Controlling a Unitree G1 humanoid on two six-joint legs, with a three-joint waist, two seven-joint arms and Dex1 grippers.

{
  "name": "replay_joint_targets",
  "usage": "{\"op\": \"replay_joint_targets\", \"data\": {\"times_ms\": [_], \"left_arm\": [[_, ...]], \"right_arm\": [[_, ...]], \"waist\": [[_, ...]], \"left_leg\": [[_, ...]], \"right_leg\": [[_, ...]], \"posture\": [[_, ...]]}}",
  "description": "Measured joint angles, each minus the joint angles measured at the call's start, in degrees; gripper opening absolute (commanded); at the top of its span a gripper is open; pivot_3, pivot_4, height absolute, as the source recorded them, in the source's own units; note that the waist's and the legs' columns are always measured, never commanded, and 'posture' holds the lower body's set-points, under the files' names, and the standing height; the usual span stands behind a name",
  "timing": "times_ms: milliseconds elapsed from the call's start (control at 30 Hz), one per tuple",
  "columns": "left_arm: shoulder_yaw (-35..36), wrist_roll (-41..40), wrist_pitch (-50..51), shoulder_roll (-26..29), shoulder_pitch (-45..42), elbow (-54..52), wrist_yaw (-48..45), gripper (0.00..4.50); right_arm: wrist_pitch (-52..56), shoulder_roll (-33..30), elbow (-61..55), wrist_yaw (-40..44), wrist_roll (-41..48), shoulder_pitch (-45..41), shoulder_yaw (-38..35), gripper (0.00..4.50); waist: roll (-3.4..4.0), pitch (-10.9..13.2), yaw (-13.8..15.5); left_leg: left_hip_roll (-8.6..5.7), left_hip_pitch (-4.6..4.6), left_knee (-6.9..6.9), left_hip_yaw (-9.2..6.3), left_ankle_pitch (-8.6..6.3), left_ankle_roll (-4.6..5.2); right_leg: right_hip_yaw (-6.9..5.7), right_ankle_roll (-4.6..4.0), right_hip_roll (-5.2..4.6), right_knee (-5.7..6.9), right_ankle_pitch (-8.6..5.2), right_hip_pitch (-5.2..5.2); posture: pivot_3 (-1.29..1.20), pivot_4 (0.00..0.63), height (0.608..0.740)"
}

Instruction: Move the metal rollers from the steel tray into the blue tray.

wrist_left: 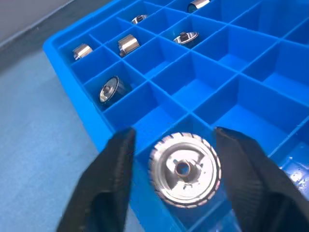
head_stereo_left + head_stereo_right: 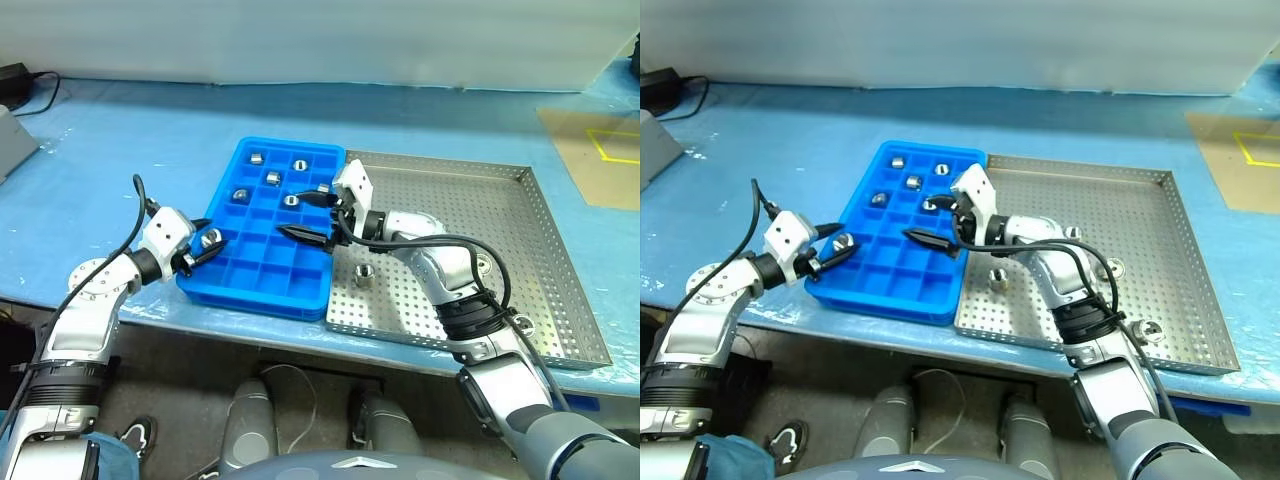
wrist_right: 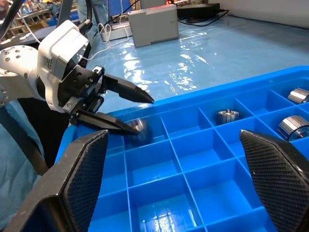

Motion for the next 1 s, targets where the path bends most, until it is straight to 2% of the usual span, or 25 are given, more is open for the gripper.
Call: {"op": "replay_joint_targets", "data": {"times_ms": [67,267,333,467,567,667,833,1000], "left_arm": [[0.0,0.5,-0.3,0.0,-0.8,1.0,0.9,4.40],[-1.1,-0.2,1.7,-0.5,-1.9,-1.4,0.9,4.40],[-1.7,-1.4,3.3,-2.2,-3.2,-2.9,0.9,4.40],[-2.9,-3.5,5.7,-8.3,-13.8,-2.3,2.9,4.40],[-4.0,-3.9,4.9,-13.4,-27.6,4.4,3.8,4.40],[-6.5,-3.3,1.1,-16.9,-34.2,11.5,1.8,4.40],[-13.6,-1.4,-5.4,-25.8,-38.6,28.5,-7.1,4.40],[-18.8,0.1,-10.6,-27.3,-41.8,36.2,-20.7,4.40]], "right_arm": [[0.0,-0.1,0.0,-0.1,0.0,0.0,0.0,4.50],[0.3,-2.5,-1.5,0.2,0.0,0.9,-0.3,4.50],[0.9,-3.3,-2.2,0.1,0.1,1.0,-1.2,4.50],[2.7,-4.8,-5.6,-0.6,1.0,1.8,-3.3,4.50],[5.3,-7.1,-10.9,-2.0,2.5,2.8,-5.8,4.50],[7.4,-10.8,-15.6,-3.8,3.3,5.3,-9.7,4.50],[11.8,-15.1,-24.1,-9.8,4.0,13.9,-18.0,4.50],[16.2,-15.4,-34.6,-15.8,5.8,22.8,-24.9,4.50]], "waist": [[0.00,0.0,0.0],[0.00,0.0,0.0],[0.00,0.0,0.1],[-0.02,0.0,0.2],[-0.03,0.0,0.0],[0.04,0.0,-1.1],[0.05,0.0,-3.2],[0.07,0.0,-6.4]], "left_leg": [[0.00,0.01,0.00,-0.01,0.03,-0.05],[0.00,-0.02,0.06,-0.03,0.05,-0.07],[0.01,-0.03,0.08,-0.03,0.06,-0.07],[0.01,-0.07,0.24,-0.03,0.20,0.02],[-0.03,-0.02,0.35,0.03,0.35,0.08],[-0.16,0.22,0.32,0.11,0.31,0.15],[-0.16,0.03,0.26,0.12,0.25,0.29],[-0.20,0.08,0.23,0.26,0.06,0.63]], "right_leg": [[0.00,-0.01,0.00,0.03,0.00,0.00],[-0.02,-0.03,-0.01,0.04,0.02,0.02],[-0.03,-0.03,-0.01,0.08,0.03,0.01],[-0.04,-0.04,-0.02,0.33,0.03,0.01],[0.04,0.01,-0.07,0.47,0.07,0.08],[0.24,0.10,-0.07,0.43,0.08,0.25],[0.27,0.22,-0.01,0.04,0.19,0.23],[0.41,0.24,0.02,-0.24,0.23,0.23]], "posture": [[0.14,0.150,0.740],[0.10,0.150,0.740],[0.07,0.150,0.740],[-0.01,0.150,0.740],[-0.11,0.150,0.740],[-0.23,0.150,0.740],[-0.42,0.150,0.740],[-0.57,0.150,0.740]]}}
